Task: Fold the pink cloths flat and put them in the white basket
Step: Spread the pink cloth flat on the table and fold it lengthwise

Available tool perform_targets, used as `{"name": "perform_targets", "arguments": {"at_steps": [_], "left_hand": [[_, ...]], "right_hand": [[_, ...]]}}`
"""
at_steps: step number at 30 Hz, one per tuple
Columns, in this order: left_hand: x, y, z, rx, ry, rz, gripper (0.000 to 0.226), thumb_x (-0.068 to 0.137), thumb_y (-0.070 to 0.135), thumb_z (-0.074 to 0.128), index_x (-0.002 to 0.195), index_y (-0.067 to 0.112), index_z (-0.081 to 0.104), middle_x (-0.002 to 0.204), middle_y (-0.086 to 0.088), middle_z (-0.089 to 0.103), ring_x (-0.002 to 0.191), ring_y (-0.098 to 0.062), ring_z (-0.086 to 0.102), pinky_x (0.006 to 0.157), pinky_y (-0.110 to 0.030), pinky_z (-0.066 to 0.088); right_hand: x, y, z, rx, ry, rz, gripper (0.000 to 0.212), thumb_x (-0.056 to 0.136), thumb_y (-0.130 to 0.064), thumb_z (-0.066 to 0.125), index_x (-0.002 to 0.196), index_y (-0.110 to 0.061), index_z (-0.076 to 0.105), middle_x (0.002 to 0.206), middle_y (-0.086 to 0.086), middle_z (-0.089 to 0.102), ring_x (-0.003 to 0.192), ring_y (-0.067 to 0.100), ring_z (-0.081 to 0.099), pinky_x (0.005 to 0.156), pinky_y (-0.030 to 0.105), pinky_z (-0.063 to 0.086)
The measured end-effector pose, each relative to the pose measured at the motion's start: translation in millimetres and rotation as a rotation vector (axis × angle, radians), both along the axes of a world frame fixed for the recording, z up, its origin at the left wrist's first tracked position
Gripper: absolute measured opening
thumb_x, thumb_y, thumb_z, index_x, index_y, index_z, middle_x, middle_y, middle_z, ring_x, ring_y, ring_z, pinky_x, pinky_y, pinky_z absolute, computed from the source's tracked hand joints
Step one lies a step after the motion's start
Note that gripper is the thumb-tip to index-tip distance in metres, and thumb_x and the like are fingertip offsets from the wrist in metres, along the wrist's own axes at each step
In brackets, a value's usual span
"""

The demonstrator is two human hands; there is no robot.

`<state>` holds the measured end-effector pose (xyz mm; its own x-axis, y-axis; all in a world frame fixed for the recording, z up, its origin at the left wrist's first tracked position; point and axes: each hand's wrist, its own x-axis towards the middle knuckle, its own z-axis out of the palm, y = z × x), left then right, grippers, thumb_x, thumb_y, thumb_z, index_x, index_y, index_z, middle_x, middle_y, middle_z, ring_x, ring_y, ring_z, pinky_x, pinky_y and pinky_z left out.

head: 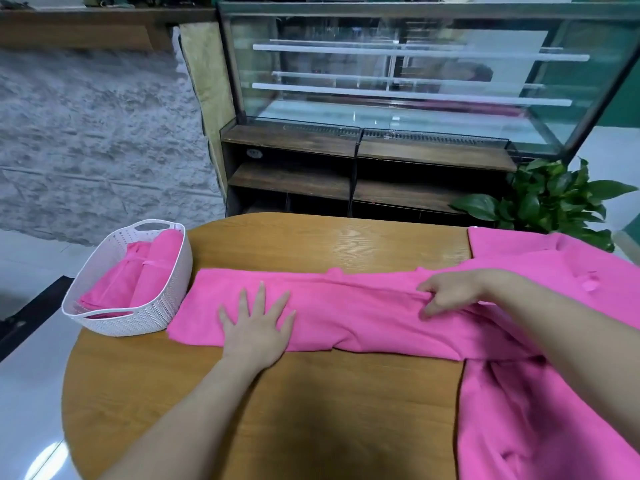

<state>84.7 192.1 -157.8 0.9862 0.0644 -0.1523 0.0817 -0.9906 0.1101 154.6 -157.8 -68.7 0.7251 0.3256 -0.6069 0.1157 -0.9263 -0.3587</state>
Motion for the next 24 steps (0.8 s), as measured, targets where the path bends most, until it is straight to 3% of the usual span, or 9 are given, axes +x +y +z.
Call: {"name": "perform_targets", "arguments": {"at_steps": [2,6,11,18,24], "left_hand": [[-2,1,1,0.004,-0.008,0.012,0.056,0.096,0.068,0.009,0.150,0.057,0.001,0.166,0.006,-0.008,0.152,-0.031,-0.008,0.115,-0.068,-0.002],[-1,-2,1,0.010,-0.013,0.032,0.055,0.097,0.067,0.009,0.151,0.056,0.002,0.166,0.006,-0.007,0.152,-0.030,-0.008,0.114,-0.069,-0.002],[0,-9,2,0.002,0.008,0.101,0.056,0.096,0.067,0.008,0.150,0.057,0.001,0.166,0.005,-0.009,0.152,-0.032,-0.009,0.111,-0.073,-0.002],[1,-9,3,0.016,-0.005,0.100,0.055,0.097,0.065,0.008,0.151,0.055,0.000,0.166,0.008,-0.008,0.152,-0.027,-0.010,0.112,-0.073,0.000],[5,-8,2,0.005,-0.001,0.124,0.055,0.097,0.066,0.009,0.150,0.057,0.002,0.166,0.010,-0.007,0.152,-0.027,-0.008,0.111,-0.072,0.000]], "right_hand": [[0,-7,3,0.021,-0.114,-0.009,0.011,0.098,-0.026,0.057,0.096,-0.020,0.065,0.093,-0.005,0.070,0.085,0.018,0.066,0.073,0.021,0.050],[7,-11,-2,0.014,-0.461,-0.008,0.025,0.103,-0.035,0.047,0.113,-0.019,0.063,0.103,0.002,0.066,0.099,0.024,0.060,0.074,0.027,0.040],[17,-10,-9,-0.303,-0.742,0.001,0.041,0.099,-0.060,0.036,0.106,-0.026,0.056,0.099,0.004,0.067,0.094,0.030,0.063,0.068,0.034,0.045],[29,-1,-22,-0.100,-0.639,0.034,0.033,0.105,-0.039,0.036,0.110,-0.012,0.054,0.107,0.014,0.066,0.097,0.032,0.060,0.071,0.033,0.039],[47,-6,-33,-0.208,-0.516,0.038,0.040,0.105,-0.045,0.036,0.119,-0.017,0.061,0.117,0.010,0.066,0.107,0.031,0.059,0.081,0.033,0.043]]}}
